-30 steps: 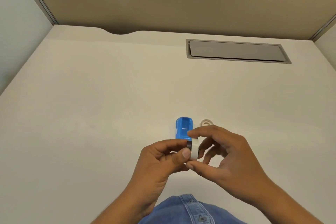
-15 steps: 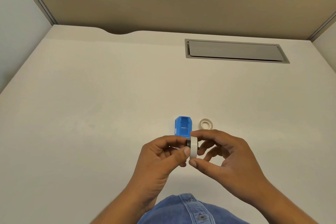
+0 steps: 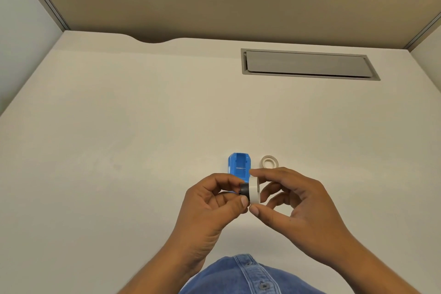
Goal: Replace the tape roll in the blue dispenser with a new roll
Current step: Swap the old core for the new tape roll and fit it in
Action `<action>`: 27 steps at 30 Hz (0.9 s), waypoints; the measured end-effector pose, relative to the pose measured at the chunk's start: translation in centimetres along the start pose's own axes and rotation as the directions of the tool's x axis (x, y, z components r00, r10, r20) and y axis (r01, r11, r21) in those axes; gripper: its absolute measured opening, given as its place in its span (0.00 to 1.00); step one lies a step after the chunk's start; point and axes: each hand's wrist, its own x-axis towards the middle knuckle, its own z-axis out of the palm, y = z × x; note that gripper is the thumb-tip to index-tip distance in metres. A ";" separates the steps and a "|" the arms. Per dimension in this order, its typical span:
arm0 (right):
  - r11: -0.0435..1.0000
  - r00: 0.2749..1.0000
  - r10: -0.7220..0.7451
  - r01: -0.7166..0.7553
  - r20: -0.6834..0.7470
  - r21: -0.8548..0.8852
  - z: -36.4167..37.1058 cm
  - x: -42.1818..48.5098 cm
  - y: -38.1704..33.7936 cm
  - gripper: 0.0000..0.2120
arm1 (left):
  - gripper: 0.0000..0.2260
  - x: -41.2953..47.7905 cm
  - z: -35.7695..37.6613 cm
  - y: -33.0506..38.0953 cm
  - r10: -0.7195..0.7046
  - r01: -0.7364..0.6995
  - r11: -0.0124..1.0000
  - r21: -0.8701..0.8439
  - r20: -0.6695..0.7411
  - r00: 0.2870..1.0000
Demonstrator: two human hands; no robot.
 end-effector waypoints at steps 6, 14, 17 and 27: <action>1.000 1.000 0.010 -0.010 0.004 0.013 0.1 0.4 0.3 0.21 | 0.11 0.4 0.1 0.1 -0.010 0.011 1.000 0.018 -0.003 1.000; 1.000 1.000 0.015 -0.015 -0.013 -0.008 -0.3 0.7 0.6 0.20 | 0.12 0.9 0.0 0.1 -0.006 0.007 0.999 0.032 -0.029 1.000; 0.999 0.998 0.027 -0.028 -0.050 -0.033 -0.8 1.0 0.8 0.20 | 0.12 1.1 0.1 0.1 -0.010 0.010 1.000 0.029 -0.019 1.000; 0.913 0.948 0.125 -0.225 -0.294 -0.339 -5.2 3.6 7.2 0.19 | 0.10 1.0 -0.1 -0.2 -0.026 0.026 1.000 -0.007 -0.009 1.000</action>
